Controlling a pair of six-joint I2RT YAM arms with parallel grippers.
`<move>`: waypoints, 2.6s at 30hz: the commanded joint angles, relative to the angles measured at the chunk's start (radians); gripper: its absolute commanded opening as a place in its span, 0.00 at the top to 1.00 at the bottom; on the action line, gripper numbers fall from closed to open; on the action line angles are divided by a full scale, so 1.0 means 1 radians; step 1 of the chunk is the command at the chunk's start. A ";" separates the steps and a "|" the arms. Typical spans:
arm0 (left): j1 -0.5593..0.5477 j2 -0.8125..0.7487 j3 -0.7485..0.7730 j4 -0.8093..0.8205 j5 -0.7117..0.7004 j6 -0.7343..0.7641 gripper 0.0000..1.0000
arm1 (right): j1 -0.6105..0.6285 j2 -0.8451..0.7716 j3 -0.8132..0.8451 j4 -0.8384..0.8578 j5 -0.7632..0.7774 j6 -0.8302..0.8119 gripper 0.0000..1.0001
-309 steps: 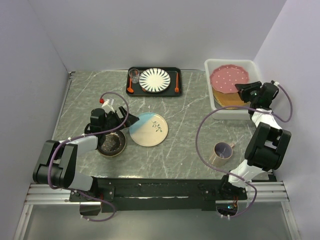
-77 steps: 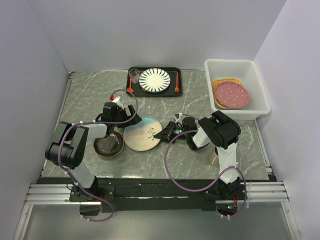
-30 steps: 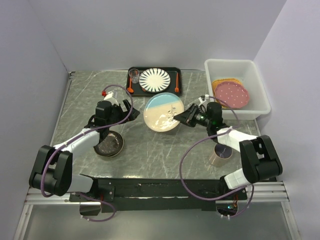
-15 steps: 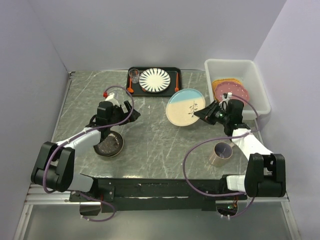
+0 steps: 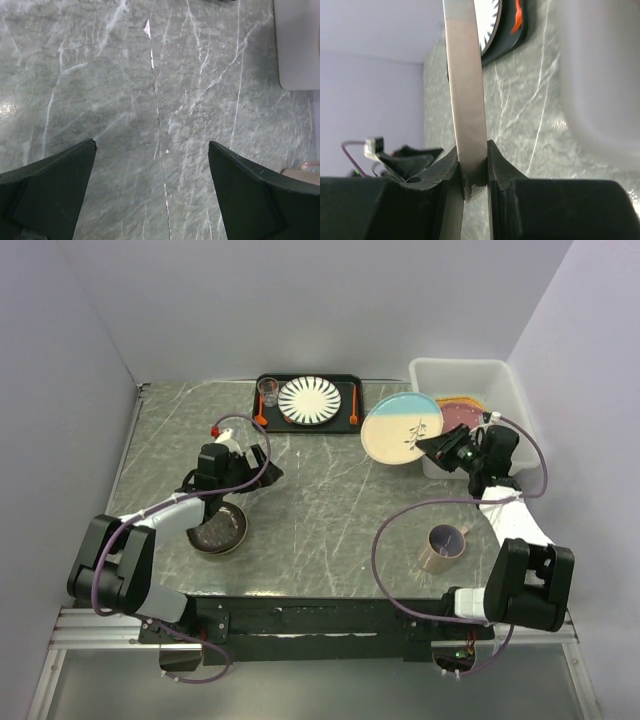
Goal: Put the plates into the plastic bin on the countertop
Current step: Place the plate in the plastic bin.
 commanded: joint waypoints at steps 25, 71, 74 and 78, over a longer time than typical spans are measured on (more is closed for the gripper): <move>-0.003 0.011 0.013 0.063 0.062 0.015 0.01 | -0.258 0.221 0.294 0.276 0.076 0.285 1.00; -0.004 0.022 0.004 0.066 0.026 0.025 0.01 | -0.295 0.416 0.196 0.326 0.085 0.237 0.99; -0.004 0.023 0.004 0.066 0.031 0.024 0.01 | -0.297 0.429 0.168 0.329 0.075 0.236 0.92; -0.003 0.019 0.003 0.068 0.028 0.025 0.01 | -0.301 0.436 0.145 0.320 0.071 0.220 0.71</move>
